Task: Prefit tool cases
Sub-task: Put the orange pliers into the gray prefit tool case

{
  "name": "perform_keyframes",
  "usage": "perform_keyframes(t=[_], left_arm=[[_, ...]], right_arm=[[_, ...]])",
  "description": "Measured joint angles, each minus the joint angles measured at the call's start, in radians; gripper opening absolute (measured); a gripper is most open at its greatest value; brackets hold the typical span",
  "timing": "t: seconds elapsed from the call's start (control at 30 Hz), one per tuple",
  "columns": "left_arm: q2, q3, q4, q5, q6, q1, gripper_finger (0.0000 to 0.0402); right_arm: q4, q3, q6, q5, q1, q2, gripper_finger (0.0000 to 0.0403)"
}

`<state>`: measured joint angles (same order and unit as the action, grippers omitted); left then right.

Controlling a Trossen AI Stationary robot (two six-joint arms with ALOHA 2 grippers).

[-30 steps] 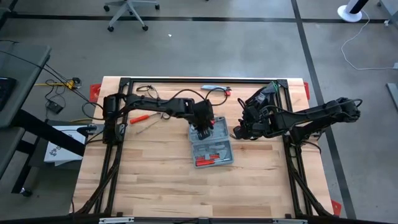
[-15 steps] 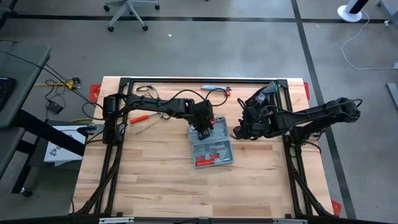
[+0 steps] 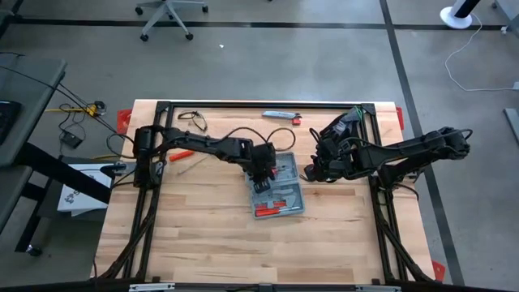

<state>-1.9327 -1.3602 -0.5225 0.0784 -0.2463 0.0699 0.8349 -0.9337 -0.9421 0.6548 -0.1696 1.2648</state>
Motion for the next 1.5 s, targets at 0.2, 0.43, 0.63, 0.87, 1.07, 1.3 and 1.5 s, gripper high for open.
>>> perform_keyframes(t=[0.2, 0.43, 0.63, 0.87, 1.07, 1.3, 1.5], left_arm=[[-0.013, 0.000, 0.006, -0.032, -0.038, -0.045, 0.0034], [-0.074, -0.002, 0.014, -0.019, -0.040, -0.036, 0.0034], [-0.079, -0.008, 0.022, -0.036, -0.052, -0.035, 0.0042], [-0.084, -0.032, 0.019, -0.088, -0.054, -0.035, 0.0041], [-0.084, -0.034, 0.041, -0.086, -0.053, -0.029, 0.0036], [-0.084, -0.034, 0.050, -0.067, -0.064, -0.016, 0.0036], [-0.084, -0.032, 0.058, -0.060, -0.067, -0.009, 0.0048]], right_arm=[[0.000, 0.000, 0.000, 0.001, 0.000, 0.000, 0.0083], [0.000, 0.000, 0.000, 0.005, 0.000, 0.000, 0.0083], [0.000, 0.000, -0.002, -0.004, 0.000, 0.000, 0.0083], [0.000, 0.000, -0.002, -0.008, 0.000, 0.000, 0.0083], [0.000, 0.000, -0.002, -0.008, 0.000, 0.000, 0.0083], [0.000, 0.000, -0.001, -0.008, 0.000, 0.000, 0.0083], [0.000, 0.000, 0.000, -0.008, 0.000, 0.000, 0.0083]])
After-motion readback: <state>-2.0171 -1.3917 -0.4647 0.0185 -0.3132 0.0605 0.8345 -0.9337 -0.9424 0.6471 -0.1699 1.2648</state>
